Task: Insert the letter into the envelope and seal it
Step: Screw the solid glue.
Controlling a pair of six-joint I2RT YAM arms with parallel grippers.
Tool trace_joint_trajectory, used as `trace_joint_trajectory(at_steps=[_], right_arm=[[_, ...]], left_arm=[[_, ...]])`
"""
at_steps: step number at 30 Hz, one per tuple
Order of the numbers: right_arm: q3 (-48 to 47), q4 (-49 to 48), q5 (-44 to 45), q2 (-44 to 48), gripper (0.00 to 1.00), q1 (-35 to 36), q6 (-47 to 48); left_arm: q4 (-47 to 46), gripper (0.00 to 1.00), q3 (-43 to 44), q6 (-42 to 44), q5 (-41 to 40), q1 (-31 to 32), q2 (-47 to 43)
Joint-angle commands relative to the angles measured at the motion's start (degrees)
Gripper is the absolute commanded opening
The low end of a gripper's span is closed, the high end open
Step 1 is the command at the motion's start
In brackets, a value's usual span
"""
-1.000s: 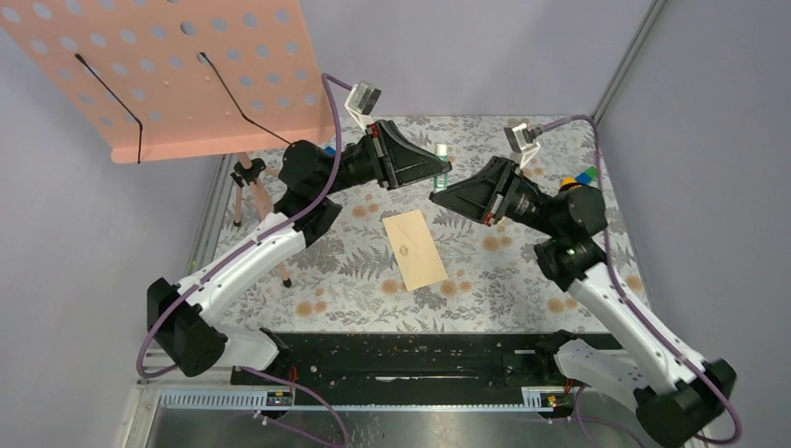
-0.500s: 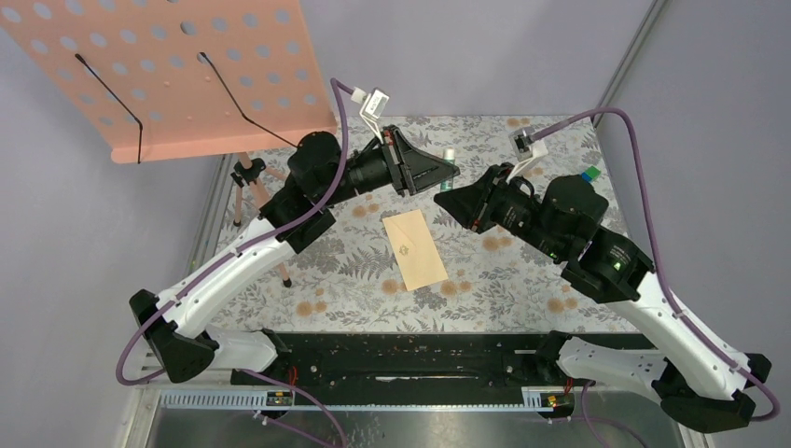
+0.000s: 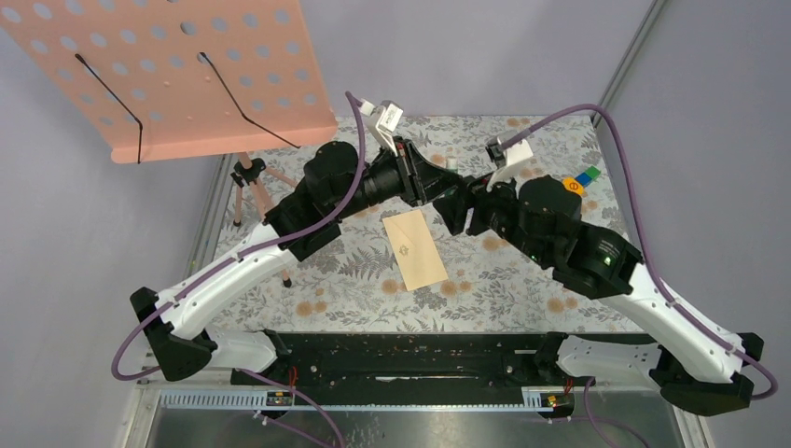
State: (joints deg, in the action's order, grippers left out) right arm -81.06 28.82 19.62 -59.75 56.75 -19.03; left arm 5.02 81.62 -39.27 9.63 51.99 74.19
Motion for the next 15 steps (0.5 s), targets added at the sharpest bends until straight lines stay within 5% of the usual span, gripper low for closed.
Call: trace_joint_trajectory(at_steps=[1,7,11,15], right_arm=[[5.0,-5.7,-12.0,8.2,0.68,-3.9,8.4],[17.3,-18.1,-53.5,17.1,0.73,-24.5,-7.2],[26.7,-51.4,-72.8,15.0,0.74,-31.1,-31.0],[30.0,-78.9,-75.8,9.2,0.73,-32.2,-50.6]], left_arm=[[-5.2,0.00,0.5,-1.6,12.8,-2.2,-2.2],[-30.1,0.00,-5.6,-14.7,32.2,-8.1,-3.4],[-41.7,0.00,-5.7,-22.1,38.6,-8.6,-2.1],[-48.6,0.00,-5.3,-27.1,40.7,-8.6,-1.1]])
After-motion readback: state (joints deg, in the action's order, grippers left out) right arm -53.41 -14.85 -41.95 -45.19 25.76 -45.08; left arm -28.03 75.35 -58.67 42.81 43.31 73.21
